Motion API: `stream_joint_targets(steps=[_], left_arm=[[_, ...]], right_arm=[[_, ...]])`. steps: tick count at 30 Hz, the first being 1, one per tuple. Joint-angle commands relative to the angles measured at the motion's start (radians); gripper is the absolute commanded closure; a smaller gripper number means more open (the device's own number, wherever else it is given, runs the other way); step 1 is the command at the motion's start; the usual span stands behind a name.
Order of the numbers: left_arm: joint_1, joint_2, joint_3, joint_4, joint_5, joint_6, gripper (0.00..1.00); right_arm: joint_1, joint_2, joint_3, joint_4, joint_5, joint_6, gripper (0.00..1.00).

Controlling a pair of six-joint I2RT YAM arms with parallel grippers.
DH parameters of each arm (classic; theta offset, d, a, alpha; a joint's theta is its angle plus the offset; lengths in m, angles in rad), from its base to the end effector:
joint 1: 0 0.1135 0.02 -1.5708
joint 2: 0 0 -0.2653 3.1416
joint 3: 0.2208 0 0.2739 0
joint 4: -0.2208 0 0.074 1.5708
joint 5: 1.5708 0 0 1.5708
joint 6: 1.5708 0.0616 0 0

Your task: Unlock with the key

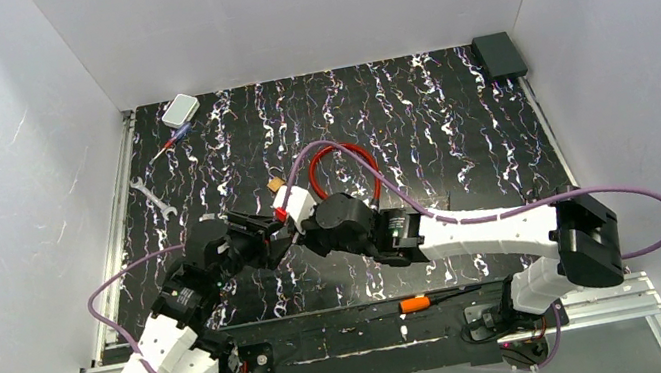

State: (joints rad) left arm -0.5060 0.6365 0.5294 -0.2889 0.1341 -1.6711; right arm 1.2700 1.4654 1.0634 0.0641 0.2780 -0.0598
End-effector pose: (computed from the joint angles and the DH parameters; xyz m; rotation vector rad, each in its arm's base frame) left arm 0.1739 -0.1058 0.2502 -1.1861 1.9883 -1.4363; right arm 0.1309 0.3648 0.2838 -1.0374 1.6325 0.5543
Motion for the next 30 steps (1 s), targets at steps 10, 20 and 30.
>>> stream_joint_targets(steps=[10,20,30], left_arm=[[0.004,0.003,-0.019,0.032,0.016,-0.01,0.76],[0.004,-0.001,0.044,-0.137,-0.068,0.145,0.86],[0.005,-0.116,0.262,-0.526,-0.469,0.67,0.2]], right_arm=[[0.009,-0.039,-0.013,0.09,0.005,0.009,0.99],[0.006,-0.033,-0.026,0.05,0.144,0.14,0.91],[-0.06,0.161,0.052,-0.272,0.139,0.43,0.19]])
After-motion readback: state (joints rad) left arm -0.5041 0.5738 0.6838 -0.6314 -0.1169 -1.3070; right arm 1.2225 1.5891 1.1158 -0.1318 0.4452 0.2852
